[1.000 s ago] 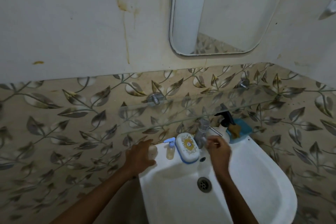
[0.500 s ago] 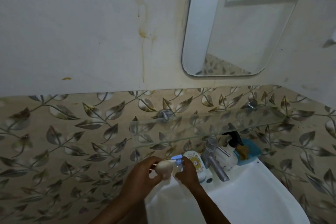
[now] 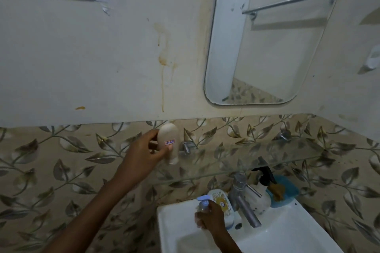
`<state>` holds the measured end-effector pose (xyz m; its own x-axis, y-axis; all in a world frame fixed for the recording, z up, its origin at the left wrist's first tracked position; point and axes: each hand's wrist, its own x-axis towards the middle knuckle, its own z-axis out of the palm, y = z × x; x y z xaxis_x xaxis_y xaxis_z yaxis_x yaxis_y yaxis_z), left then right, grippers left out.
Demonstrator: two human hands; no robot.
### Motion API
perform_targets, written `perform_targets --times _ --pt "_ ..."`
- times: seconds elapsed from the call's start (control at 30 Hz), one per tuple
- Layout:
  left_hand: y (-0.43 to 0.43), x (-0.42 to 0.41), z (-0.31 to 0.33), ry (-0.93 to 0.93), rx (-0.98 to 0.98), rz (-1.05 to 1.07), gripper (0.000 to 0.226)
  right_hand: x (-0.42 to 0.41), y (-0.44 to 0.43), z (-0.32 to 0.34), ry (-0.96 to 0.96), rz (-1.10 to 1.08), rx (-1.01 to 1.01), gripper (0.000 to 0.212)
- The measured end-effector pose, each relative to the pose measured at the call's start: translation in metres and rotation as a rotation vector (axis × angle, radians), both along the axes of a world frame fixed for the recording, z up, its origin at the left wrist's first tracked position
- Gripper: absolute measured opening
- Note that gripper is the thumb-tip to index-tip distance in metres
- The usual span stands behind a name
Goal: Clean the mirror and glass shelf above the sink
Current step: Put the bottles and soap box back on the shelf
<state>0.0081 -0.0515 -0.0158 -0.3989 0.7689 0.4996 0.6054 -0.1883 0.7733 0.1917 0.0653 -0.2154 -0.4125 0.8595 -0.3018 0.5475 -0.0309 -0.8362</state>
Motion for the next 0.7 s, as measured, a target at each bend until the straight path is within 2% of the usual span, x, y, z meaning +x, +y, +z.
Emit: perform_targets --times 0.2,0.27,0.37,0.43,0.53,0.7 --pt "0.021 -0.022 -0.013 0.07 -0.109 -0.022 0.03 0.042 -0.018 0.086 -0.049 0.116 0.049 0.033" --pt "0.026 -0.024 -0.021 0.071 -0.137 -0.027 0.03 0.053 -0.019 0.124 -0.046 0.176 0.095 0.03" --pt "0.03 -0.027 -0.027 0.053 -0.133 -0.022 0.029 0.065 -0.028 0.177 0.171 0.147 0.116 0.022" --pt "0.03 -0.027 -0.027 0.056 -0.134 -0.023 0.03 0.064 -0.031 0.203 0.308 0.063 0.185 0.025" --pt "0.029 -0.025 -0.028 0.045 -0.132 -0.011 0.033 0.05 -0.016 0.224 0.398 -0.005 0.33 0.023" --pt "0.028 -0.021 -0.028 0.035 -0.116 0.004 0.036 0.014 0.016 0.226 0.296 0.009 0.484 0.021"
